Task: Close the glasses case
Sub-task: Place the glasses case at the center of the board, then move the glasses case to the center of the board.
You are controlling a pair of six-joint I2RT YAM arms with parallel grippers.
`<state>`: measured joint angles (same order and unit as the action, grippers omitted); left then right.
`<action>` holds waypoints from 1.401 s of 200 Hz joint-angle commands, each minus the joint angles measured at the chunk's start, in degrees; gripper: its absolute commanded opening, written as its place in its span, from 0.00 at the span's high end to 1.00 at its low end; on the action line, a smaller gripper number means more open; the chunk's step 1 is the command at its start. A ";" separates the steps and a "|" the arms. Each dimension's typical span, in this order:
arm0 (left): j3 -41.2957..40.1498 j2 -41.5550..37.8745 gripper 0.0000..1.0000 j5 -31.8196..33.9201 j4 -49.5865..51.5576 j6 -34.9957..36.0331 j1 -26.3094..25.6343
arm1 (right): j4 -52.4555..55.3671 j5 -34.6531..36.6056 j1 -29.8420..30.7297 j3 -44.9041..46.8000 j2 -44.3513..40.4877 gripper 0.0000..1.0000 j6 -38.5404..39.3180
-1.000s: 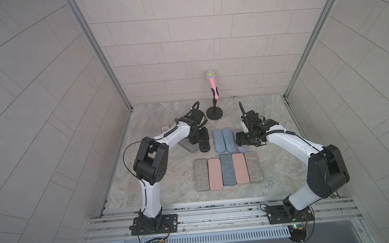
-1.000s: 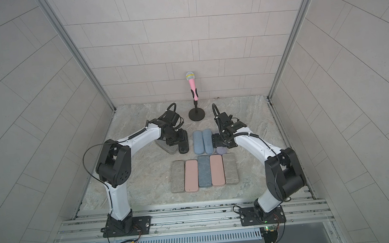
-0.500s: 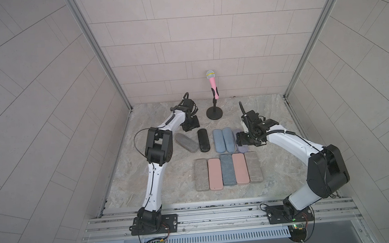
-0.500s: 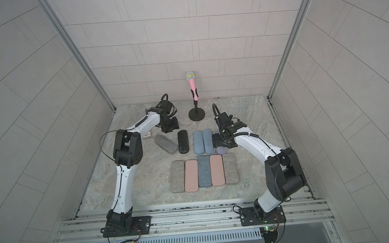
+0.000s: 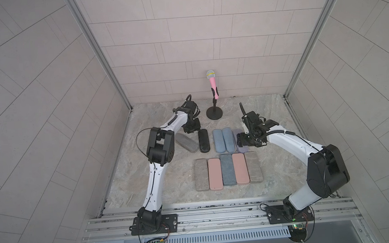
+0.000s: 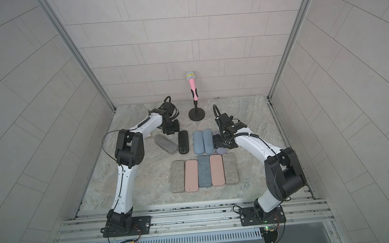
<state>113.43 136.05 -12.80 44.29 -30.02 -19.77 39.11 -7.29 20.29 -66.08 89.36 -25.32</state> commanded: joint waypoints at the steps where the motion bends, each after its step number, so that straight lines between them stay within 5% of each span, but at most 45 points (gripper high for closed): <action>1: -4.36 -1.90 0.59 0.66 1.58 -0.46 -1.24 | 0.25 0.02 -0.08 0.90 -1.64 0.23 0.29; 155: -18.66 -11.68 0.70 2.97 -3.20 -4.60 -5.09 | -0.65 -1.06 -0.08 1.98 -1.95 0.24 0.10; 280: -17.77 -12.99 0.70 4.36 -2.49 -6.81 -10.67 | -0.62 -1.29 -0.13 3.06 -4.87 0.23 -0.04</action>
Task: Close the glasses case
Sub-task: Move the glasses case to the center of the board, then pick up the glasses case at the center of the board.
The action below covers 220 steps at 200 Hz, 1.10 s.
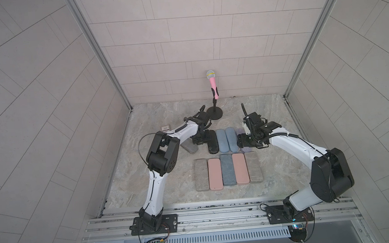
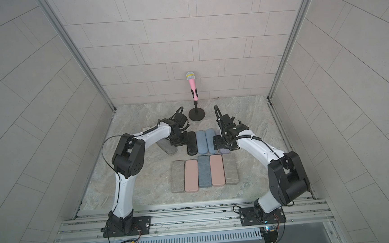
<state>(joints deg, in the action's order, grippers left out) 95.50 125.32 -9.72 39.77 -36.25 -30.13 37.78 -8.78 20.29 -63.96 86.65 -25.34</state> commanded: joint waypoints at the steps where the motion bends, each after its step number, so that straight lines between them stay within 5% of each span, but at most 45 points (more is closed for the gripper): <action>1: 0.18 -2.35 0.70 1.28 2.10 -0.53 -0.29 | 0.72 0.13 -0.10 0.90 -2.22 0.23 0.01; 47: 3.92 -6.28 0.49 3.63 6.67 1.09 1.48 | 0.00 -2.88 2.20 0.30 -5.03 0.23 3.21; 96: -1.55 -20.66 0.41 2.92 7.85 1.78 8.43 | -0.83 2.53 15.17 -4.38 -2.98 0.18 10.03; 142: -18.32 -41.61 0.34 -0.56 6.96 0.47 17.19 | -4.09 3.24 23.11 -16.13 11.78 0.00 14.22; 180: -32.54 -58.48 0.17 1.73 6.71 -0.01 21.92 | -4.14 0.56 25.07 -29.52 26.98 0.00 16.84; 220: -36.93 -66.25 0.16 -1.30 10.32 1.59 27.22 | -0.90 -1.48 26.17 -43.20 38.65 0.00 19.42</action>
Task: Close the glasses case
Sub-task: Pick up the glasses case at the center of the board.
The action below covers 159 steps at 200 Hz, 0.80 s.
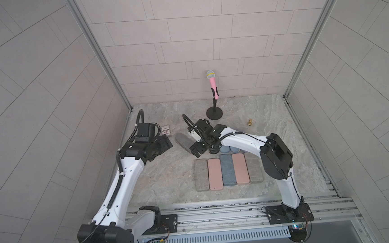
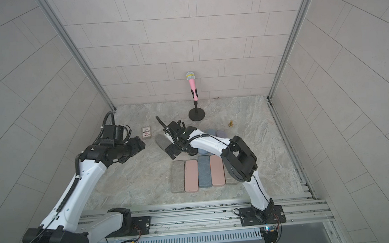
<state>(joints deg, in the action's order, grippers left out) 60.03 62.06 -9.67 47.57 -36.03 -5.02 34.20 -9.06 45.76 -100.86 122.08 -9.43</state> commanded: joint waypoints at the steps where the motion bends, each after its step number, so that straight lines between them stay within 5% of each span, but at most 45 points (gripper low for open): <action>1: -1.52 -3.04 0.16 -1.37 2.65 1.43 2.11 | 2.66 -1.21 0.72 -6.51 3.50 0.00 3.57; 72: -4.04 -5.63 0.16 -2.26 4.09 2.02 2.91 | 7.52 -4.78 0.74 -20.06 14.95 0.00 3.79; 159: -5.51 -5.27 0.16 -2.44 3.64 2.37 3.00 | 7.38 -5.38 -0.36 -21.87 17.38 0.12 3.93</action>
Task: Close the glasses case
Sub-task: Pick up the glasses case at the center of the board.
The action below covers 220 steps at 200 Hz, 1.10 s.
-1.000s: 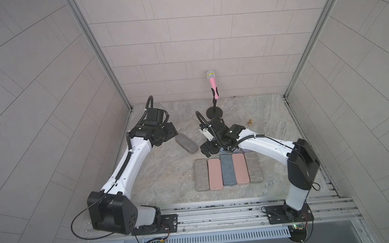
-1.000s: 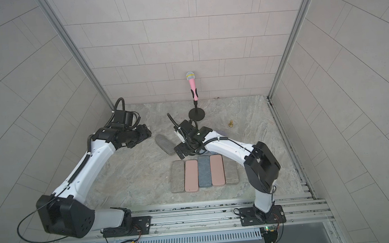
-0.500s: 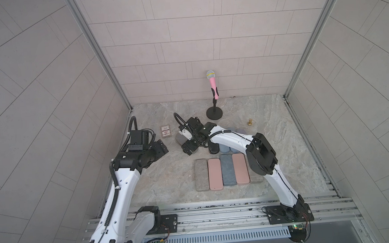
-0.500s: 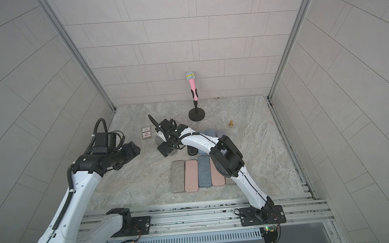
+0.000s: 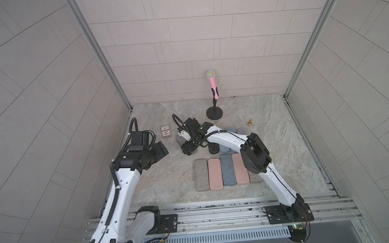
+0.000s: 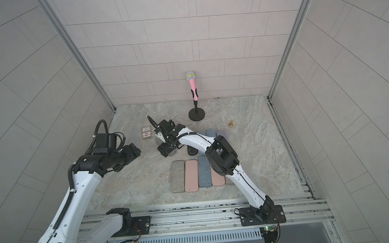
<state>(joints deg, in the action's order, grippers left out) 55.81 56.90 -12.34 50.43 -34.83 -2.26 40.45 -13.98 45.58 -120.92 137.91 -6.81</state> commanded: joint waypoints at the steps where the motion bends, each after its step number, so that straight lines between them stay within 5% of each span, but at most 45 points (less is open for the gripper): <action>1: -1.31 -0.12 0.16 0.26 0.79 1.21 0.24 | 1.17 -0.45 -0.21 -1.88 1.61 0.12 1.29; 33: -1.48 0.25 0.16 0.24 0.54 1.25 0.24 | 2.10 -1.08 -0.41 -3.70 2.59 0.21 1.45; 71: -1.91 0.75 0.16 0.52 0.19 1.52 0.24 | 2.12 -1.92 -0.84 -4.23 2.81 0.50 0.51; 119: -2.54 0.93 0.16 0.38 -0.23 1.34 0.25 | 1.85 -2.37 -1.11 -3.74 2.02 0.65 -0.96; 163: -2.45 1.36 0.16 -1.27 -2.48 0.74 0.39 | -2.30 -2.32 -1.61 2.78 -4.76 0.70 -4.12; 220: -4.79 4.64 0.16 -17.86 -22.12 -5.23 1.77 | -3.01 -3.52 -4.71 14.33 -22.17 0.71 -8.96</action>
<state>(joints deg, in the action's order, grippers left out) 53.28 60.25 -20.62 40.77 -36.07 -1.02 38.76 -16.45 42.76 -109.45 127.63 -12.95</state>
